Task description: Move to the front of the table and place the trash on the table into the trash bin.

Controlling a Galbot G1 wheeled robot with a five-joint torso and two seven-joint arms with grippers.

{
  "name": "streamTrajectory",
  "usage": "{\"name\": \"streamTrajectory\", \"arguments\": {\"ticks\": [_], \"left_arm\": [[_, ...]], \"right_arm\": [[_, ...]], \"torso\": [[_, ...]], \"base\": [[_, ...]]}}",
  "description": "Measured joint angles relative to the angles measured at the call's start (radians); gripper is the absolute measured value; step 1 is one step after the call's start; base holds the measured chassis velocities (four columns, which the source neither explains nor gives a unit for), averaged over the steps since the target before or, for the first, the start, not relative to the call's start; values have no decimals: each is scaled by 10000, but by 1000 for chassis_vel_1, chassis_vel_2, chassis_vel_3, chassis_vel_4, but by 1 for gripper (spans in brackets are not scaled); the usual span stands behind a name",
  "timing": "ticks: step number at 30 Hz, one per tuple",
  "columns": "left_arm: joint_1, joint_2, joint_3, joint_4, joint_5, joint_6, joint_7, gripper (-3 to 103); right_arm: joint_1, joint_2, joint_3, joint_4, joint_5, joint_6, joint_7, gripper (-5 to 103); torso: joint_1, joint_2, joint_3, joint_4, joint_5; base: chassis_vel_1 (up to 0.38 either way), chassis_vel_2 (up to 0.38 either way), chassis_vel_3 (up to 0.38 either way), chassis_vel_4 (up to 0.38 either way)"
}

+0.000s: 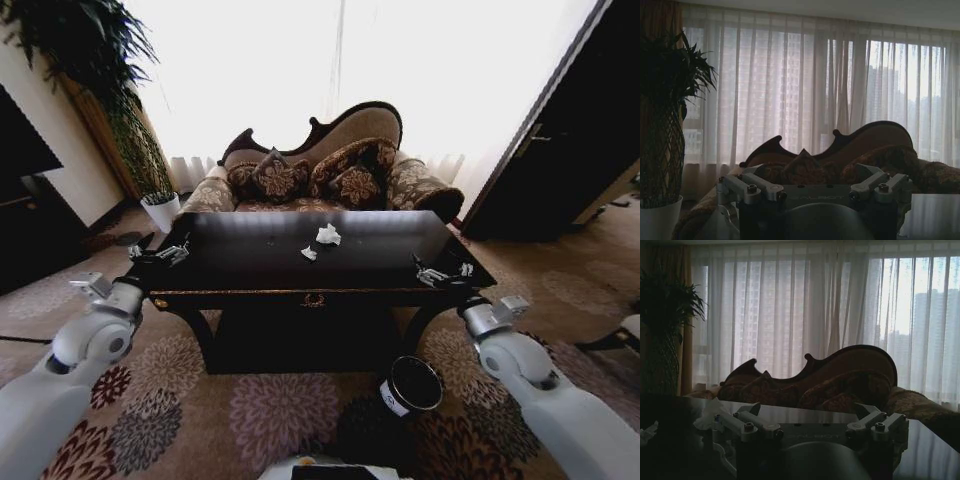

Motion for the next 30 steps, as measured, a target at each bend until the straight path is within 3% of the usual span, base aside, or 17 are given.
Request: {"name": "streamTrajectory", "arguments": {"ticks": [9,14,19,26,30], "left_arm": [[0,0,1,0,0,0,0,100],[0,0,1,0,0,0,0,100],[0,0,1,0,0,0,1,100],[0,0,1,0,0,0,0,100],[0,0,0,0,0,0,-1,100]], "right_arm": [[1832,-626,-1834,-651,669,-320,129,100],[3158,-1050,-3617,-1022,878,-610,93,100],[4351,-1031,-4741,-1296,947,-743,93,100],[6944,-770,-7400,-2515,1264,-881,0,100],[7802,-505,-8209,-3074,1345,-900,-68,100]], "torso": [[0,0,-1,0,-2],[-1,1,-1,0,-2],[-2,2,-1,-1,-3],[0,1,0,1,1],[-1,2,0,-1,-3]], "base": [[0,0,0,0],[0,0,0,0],[0,0,0,0],[0,0,0,0],[0,0,0,0]]}}
